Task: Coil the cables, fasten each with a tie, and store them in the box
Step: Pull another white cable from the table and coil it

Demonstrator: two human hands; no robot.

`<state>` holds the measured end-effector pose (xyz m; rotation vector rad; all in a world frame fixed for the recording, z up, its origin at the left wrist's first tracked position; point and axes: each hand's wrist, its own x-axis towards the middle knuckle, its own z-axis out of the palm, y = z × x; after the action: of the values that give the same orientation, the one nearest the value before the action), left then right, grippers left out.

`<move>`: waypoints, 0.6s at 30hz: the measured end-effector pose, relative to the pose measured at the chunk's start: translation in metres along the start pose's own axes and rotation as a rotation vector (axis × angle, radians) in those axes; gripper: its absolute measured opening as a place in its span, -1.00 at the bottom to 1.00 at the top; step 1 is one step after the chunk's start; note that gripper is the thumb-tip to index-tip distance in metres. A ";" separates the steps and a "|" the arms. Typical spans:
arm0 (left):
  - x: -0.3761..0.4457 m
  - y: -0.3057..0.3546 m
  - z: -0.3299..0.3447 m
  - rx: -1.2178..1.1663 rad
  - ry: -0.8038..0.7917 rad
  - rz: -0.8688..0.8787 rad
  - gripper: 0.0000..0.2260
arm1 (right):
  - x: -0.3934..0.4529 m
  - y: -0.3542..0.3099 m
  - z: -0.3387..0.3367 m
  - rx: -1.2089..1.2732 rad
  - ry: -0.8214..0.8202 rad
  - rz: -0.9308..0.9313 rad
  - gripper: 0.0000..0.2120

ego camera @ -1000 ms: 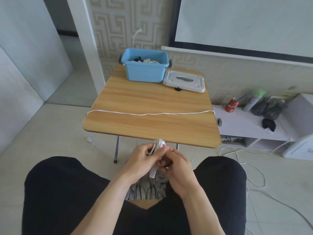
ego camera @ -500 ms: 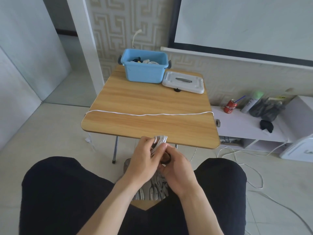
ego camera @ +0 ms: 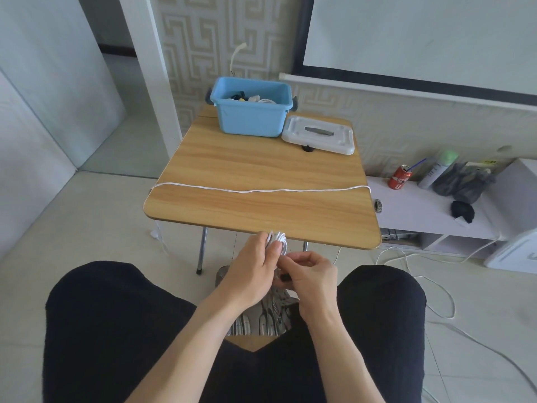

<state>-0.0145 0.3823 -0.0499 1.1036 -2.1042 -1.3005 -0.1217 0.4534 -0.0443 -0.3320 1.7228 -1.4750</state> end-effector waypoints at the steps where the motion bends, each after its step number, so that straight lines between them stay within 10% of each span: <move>1: 0.001 -0.002 0.001 0.017 -0.018 0.010 -0.73 | 0.000 0.000 0.000 0.002 -0.020 0.007 -0.87; 18: -0.003 0.001 -0.017 -0.326 -0.323 -0.171 -0.67 | 0.003 -0.002 -0.005 0.322 -0.485 0.216 -0.81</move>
<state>-0.0015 0.3754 -0.0414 1.0005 -1.9412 -1.9354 -0.1279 0.4545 -0.0436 -0.2907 1.0835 -1.3496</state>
